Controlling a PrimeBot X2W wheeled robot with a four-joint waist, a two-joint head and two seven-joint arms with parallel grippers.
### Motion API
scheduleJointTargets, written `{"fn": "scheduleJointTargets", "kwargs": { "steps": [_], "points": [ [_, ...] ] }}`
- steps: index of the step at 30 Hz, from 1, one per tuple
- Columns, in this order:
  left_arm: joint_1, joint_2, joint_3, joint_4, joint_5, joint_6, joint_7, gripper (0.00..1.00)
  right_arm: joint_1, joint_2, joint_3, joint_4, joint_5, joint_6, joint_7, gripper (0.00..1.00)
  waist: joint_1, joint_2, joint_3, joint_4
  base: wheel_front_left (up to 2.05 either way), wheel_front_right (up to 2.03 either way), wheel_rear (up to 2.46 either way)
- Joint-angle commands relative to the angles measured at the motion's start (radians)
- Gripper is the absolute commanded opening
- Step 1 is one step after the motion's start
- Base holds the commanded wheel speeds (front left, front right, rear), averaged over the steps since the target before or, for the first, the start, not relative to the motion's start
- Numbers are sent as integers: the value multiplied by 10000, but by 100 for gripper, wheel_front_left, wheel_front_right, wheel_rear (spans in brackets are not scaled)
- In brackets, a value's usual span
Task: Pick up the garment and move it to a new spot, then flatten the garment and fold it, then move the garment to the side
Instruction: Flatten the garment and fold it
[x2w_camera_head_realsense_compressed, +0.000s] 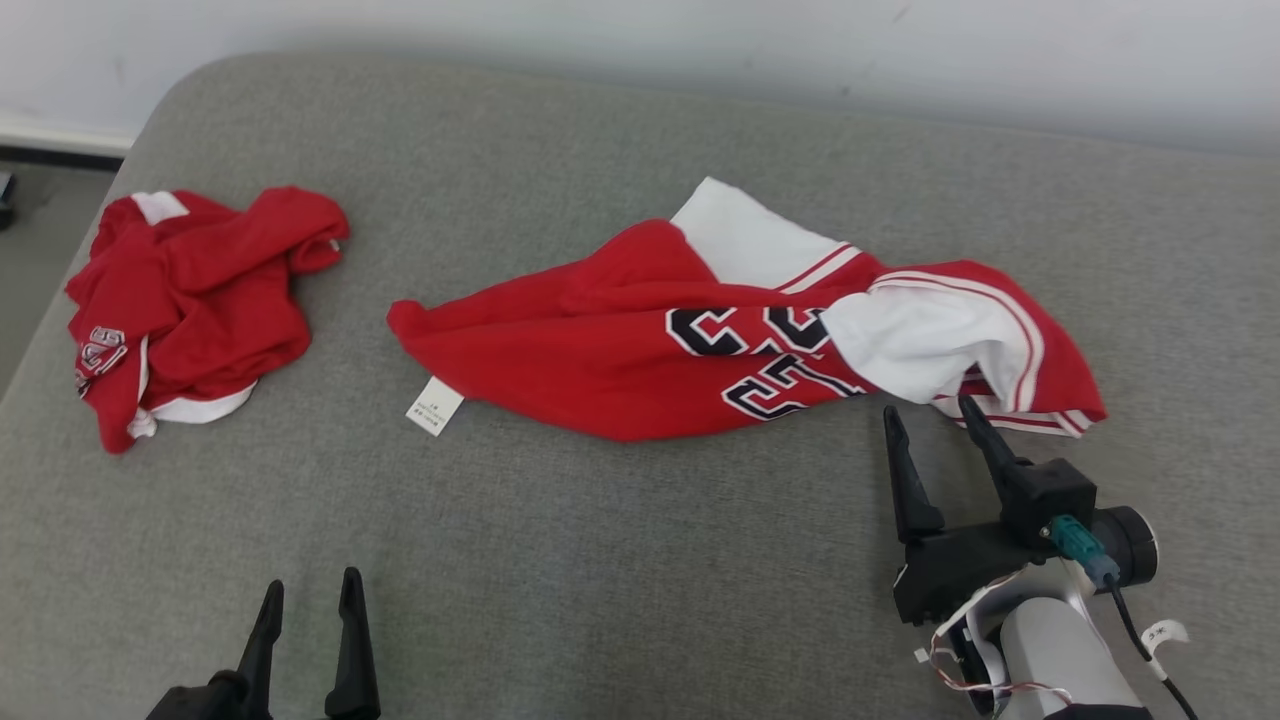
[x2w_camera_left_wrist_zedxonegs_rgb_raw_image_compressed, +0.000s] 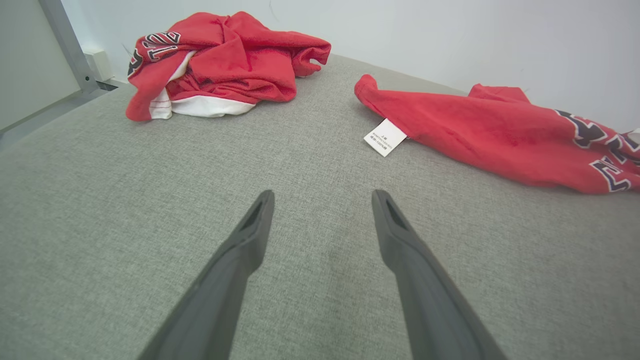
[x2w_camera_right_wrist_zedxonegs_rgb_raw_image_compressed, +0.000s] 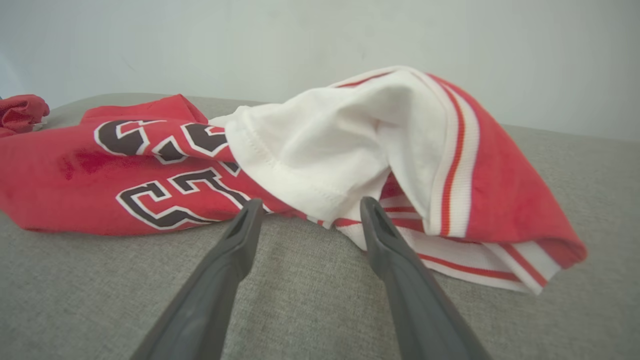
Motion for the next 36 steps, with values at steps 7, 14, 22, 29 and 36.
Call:
{"fn": "scheduleJointTargets", "kwargs": {
  "steps": [7,14,22,29,36],
  "points": [
    [-400,-11,-131,38,-138,-110,-34,100,-461,-18,-425,275,-343,-25,-3,100,-2,-1,879,815,0,0,0],
    [-366,-8,-235,95,-184,-147,-34,100,-185,9,-763,-112,-396,-25,-2,100,-2,-1,822,767,0,0,0],
    [-339,-10,-489,121,-191,-139,-34,100,68,29,-977,-768,-252,-25,-2,100,-2,-1,645,654,0,0,0],
    [-330,-8,-472,218,-242,-147,-34,100,-204,35,-1031,-638,-293,-25,-3,78,-2,-1,614,664,0,0,0],
    [-456,-10,-68,362,-703,-138,-34,100,-673,-65,-1269,-563,-127,-25,-3,0,-2,-1,669,763,0,0,0]
  ]
}}
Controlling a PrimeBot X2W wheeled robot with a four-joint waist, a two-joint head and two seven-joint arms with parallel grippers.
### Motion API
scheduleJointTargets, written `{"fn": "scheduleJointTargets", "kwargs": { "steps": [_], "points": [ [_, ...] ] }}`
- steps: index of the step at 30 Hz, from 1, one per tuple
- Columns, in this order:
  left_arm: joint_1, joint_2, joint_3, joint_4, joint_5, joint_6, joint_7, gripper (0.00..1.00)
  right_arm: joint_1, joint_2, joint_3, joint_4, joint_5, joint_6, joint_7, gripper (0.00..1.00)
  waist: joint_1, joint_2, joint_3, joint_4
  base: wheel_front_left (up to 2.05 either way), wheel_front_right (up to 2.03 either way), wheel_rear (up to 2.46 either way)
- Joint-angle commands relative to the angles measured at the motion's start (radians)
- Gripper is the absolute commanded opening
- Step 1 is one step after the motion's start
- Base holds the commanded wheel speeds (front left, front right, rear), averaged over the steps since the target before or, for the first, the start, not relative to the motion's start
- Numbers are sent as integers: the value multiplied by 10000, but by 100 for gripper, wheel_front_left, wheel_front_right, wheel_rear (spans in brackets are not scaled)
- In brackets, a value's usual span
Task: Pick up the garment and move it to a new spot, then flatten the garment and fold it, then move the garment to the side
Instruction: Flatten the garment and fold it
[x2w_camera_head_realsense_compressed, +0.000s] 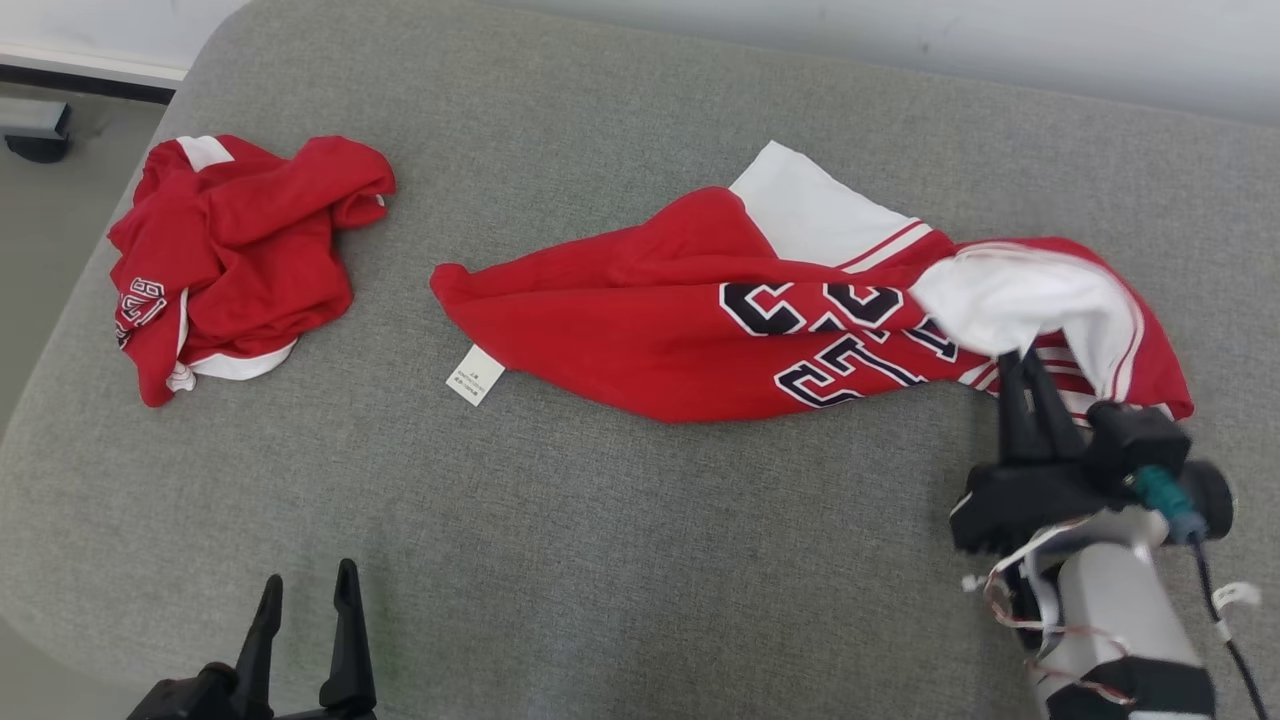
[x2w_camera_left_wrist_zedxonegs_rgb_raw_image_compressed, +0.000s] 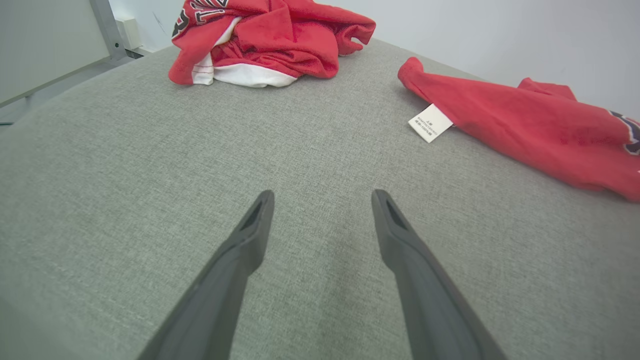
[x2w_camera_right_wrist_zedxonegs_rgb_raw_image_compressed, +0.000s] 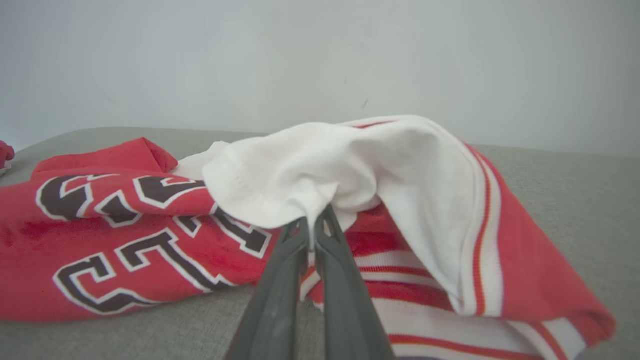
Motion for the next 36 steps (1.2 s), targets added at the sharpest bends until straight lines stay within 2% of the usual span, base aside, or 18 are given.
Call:
{"fn": "scheduleJointTargets", "kwargs": {
  "steps": [1,12,20,24,29,32,36],
  "points": [
    [-144,-5,78,28,28,13,-34,100,-219,-104,-54,-172,156,-25,-5,0,0,-1,6,13,0,0,0],
    [323,-7,-180,279,131,10,-34,100,-1617,-1454,158,-2530,1002,-25,-3,0,0,-1,-752,-253,0,0,0],
    [605,-2,-343,268,150,9,-34,100,-2707,-2309,415,-2857,1382,-25,-3,0,0,-1,-1280,-402,0,0,0],
    [733,2,-423,315,188,10,-34,100,-3197,-2495,648,-3373,1537,-25,-3,0,0,-1,-1319,-431,0,0,0],
    [964,-1,-462,425,114,8,-34,100,-3588,-2726,1517,-4270,1721,-25,-3,0,0,-1,-1539,-526,0,0,0],
    [1047,-2,-503,485,59,8,-34,100,-3850,-2683,2087,-4501,1962,-25,19,0,0,-1,-1673,-586,0,0,0],
    [1006,-2,-607,478,10,8,-34,100,-4246,-2730,2279,-4356,2084,-25,165,0,0,-1,-1643,-605,0,0,0]
  ]
}}
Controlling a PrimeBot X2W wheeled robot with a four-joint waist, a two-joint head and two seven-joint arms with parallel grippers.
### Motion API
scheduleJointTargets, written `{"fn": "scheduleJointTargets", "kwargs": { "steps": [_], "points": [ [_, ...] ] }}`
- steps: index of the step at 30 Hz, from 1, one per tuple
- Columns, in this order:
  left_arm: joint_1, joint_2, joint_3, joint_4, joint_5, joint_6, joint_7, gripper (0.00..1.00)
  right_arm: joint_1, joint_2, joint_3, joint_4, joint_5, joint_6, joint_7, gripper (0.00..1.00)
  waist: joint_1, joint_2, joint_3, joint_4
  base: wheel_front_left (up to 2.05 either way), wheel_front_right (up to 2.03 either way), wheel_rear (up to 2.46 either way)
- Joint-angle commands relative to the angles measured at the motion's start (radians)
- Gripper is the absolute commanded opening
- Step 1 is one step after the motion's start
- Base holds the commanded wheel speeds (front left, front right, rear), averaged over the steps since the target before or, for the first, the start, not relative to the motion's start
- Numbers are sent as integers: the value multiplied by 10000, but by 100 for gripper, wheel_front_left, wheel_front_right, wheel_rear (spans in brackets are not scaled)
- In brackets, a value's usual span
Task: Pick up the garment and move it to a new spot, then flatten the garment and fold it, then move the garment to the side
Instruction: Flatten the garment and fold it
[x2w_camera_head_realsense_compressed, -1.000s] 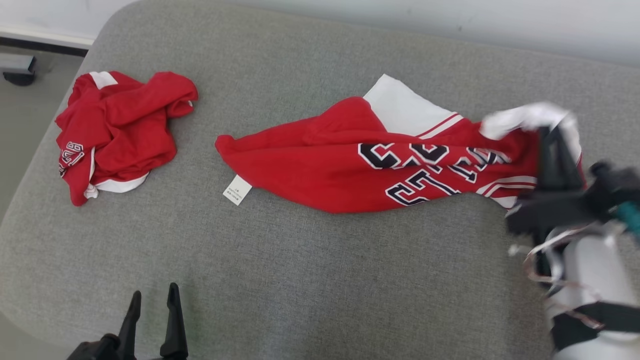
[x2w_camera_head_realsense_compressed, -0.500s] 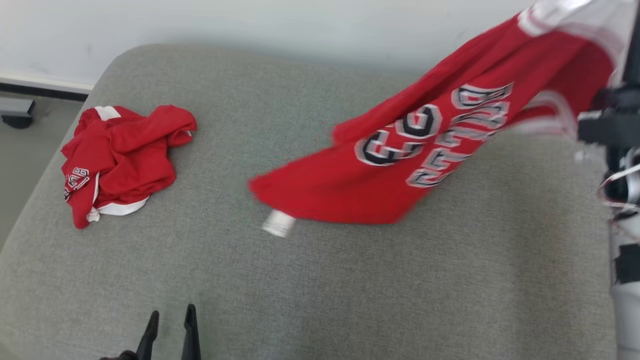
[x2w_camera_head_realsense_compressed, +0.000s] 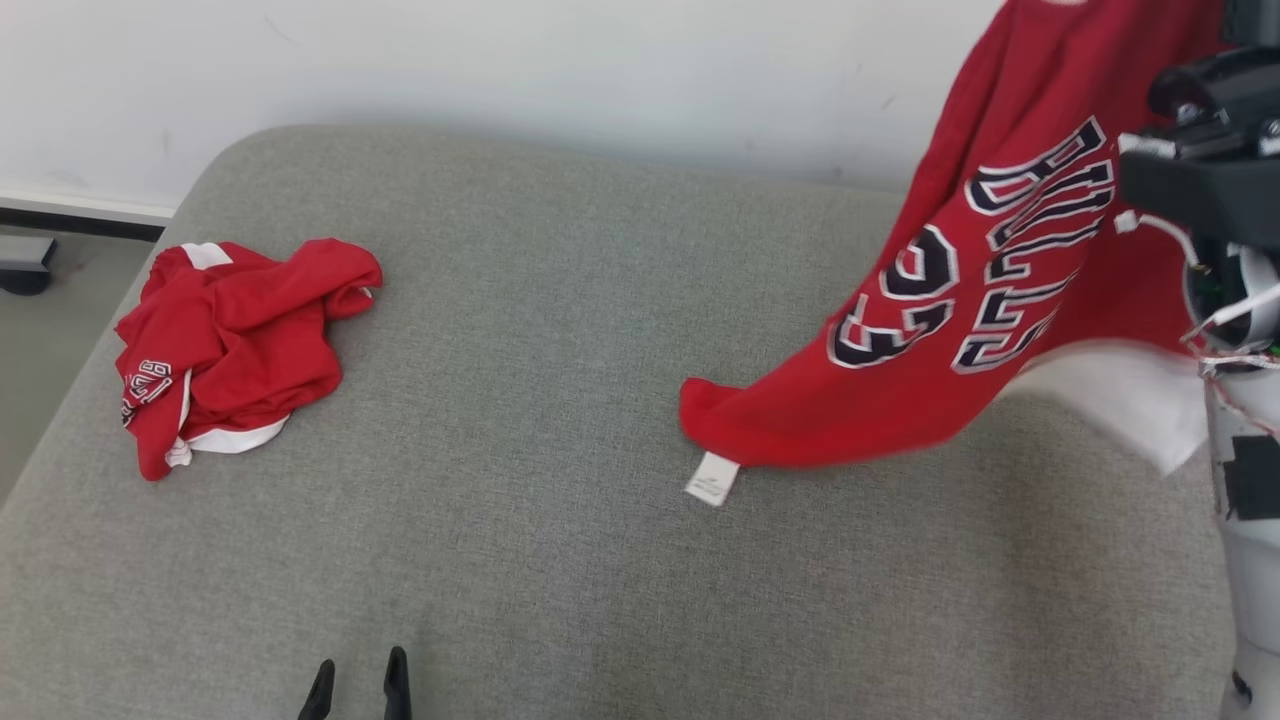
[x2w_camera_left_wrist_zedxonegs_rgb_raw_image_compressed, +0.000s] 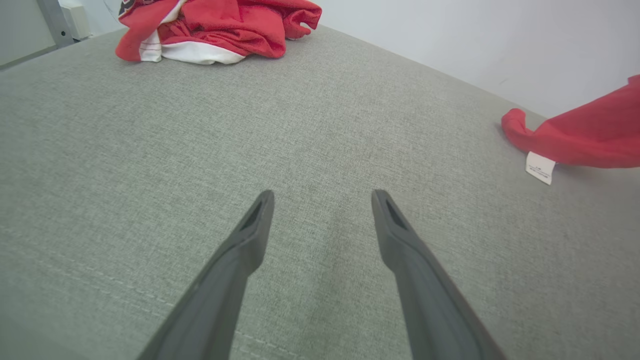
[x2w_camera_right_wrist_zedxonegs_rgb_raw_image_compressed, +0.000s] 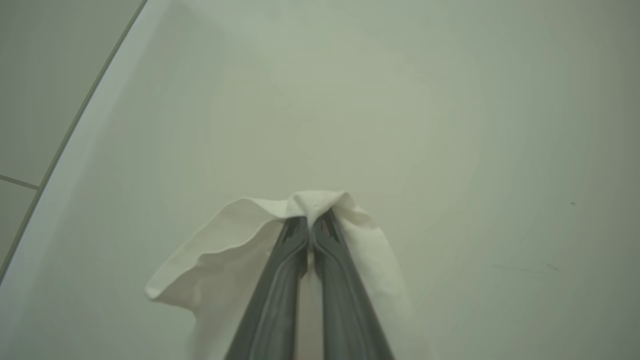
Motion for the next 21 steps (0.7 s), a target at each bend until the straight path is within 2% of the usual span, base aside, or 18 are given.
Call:
{"fn": "scheduleJointTargets", "kwargs": {
  "steps": [1,9,14,15,16,17,21],
  "points": [
    [4,0,-70,-42,-24,8,-34,100,-89,-70,-33,210,-54,-25,86,0,2,1,98,23,0,0,0],
    [-506,3,-434,-97,-28,9,-34,100,-323,-494,-613,2053,-834,-25,287,0,2,1,1022,334,0,0,0],
    [-925,-1,-697,-98,-7,9,-34,100,-439,-808,-1165,4431,-1889,-25,508,0,2,1,1647,709,0,0,0],
    [-991,3,-720,-103,-14,9,-34,100,-460,-784,-1395,4907,-2074,-25,516,14,2,1,1724,780,0,0,0],
    [-1050,2,-757,-105,-25,9,-34,100,-460,-775,-1608,5406,-2273,-25,622,51,2,1,1773,840,0,0,0],
    [-1097,2,-759,-110,-30,9,-34,100,-472,-644,-1823,5740,-2334,-25,592,100,2,1,1804,882,0,0,0],
    [-1152,0,-639,-225,33,9,-34,100,-299,-270,-2295,6650,-2901,-25,147,100,2,1,1731,830,0,0,0]
  ]
}}
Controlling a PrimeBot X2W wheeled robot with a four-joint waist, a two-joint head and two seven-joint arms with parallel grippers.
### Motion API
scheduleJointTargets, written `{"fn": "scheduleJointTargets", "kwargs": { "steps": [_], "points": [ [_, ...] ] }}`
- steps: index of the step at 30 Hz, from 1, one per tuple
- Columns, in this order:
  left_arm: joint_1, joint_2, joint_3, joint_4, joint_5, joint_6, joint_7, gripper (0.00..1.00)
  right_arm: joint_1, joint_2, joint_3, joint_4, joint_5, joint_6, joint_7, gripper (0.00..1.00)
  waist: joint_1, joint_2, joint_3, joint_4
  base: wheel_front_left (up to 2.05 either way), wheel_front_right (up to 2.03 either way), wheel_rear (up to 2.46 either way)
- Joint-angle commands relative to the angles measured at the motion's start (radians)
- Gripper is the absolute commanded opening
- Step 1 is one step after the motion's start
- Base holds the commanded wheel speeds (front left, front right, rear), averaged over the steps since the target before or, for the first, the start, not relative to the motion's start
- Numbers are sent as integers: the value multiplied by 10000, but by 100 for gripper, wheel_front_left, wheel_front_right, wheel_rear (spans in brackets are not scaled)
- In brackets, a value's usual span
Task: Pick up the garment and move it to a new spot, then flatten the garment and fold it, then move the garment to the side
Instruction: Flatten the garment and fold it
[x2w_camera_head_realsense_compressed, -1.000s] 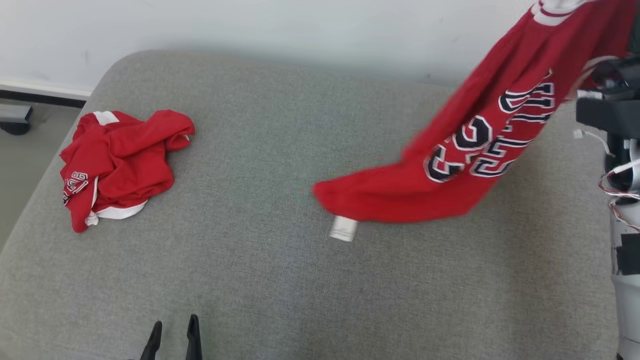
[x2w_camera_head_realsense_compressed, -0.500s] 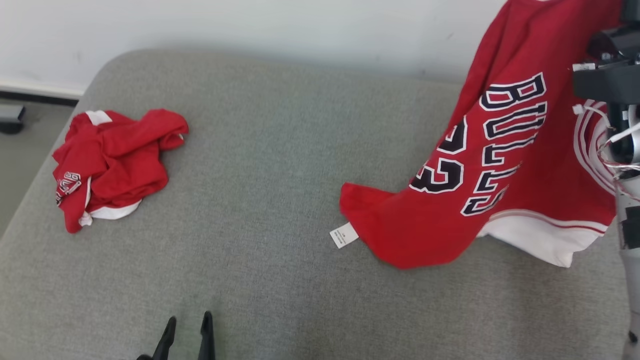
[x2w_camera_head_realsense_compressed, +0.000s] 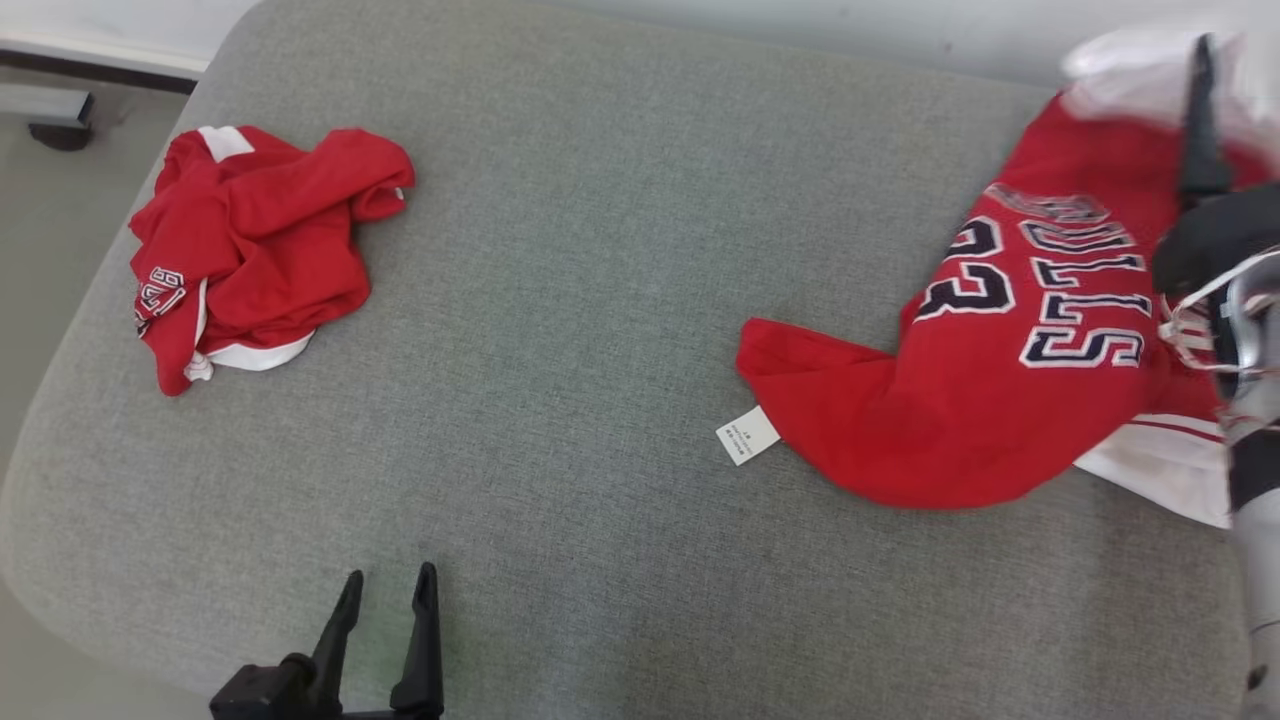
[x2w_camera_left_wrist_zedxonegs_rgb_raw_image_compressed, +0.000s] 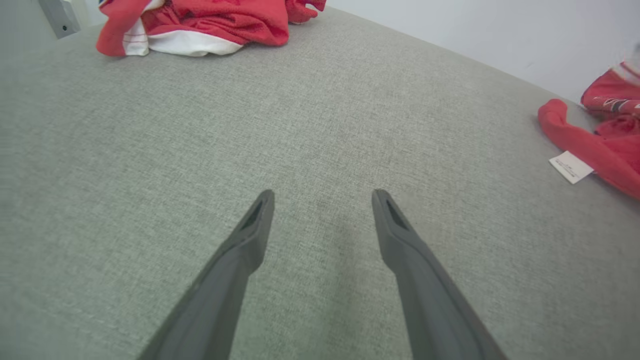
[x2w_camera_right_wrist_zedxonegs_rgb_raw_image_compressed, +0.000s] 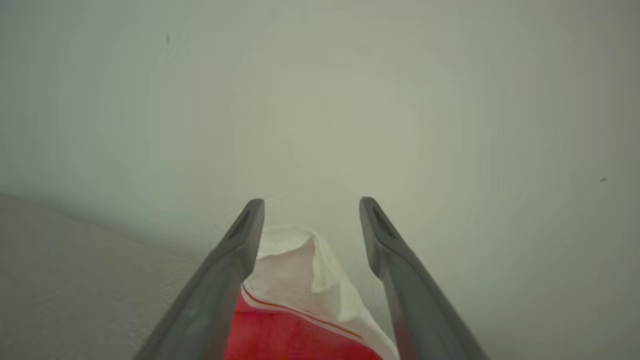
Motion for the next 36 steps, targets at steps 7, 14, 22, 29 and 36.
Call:
{"fn": "scheduleJointTargets", "kwargs": {
  "steps": [7,14,22,29,36],
  "points": [
    [174,3,184,-99,214,13,-34,100,905,492,-14,141,221,-26,-270,100,-2,-2,-542,-605,0,0,0],
    [380,0,288,-151,377,11,-34,100,2791,808,-209,-824,892,-26,-280,100,-2,-2,-1111,-1194,0,0,0],
    [607,-1,551,-335,696,13,-34,100,4907,1267,-228,-1289,1136,-26,-268,100,-2,-2,-1541,-1621,0,0,0],
    [585,-1,501,-403,802,13,-34,100,5670,1472,-210,-849,999,-26,-269,100,-2,-2,-1491,-1672,0,0,0],
    [410,-4,373,-458,871,12,-34,100,5429,1444,-262,-487,1095,-26,-269,100,-2,-2,-1166,-1568,0,0,0]
  ]
}}
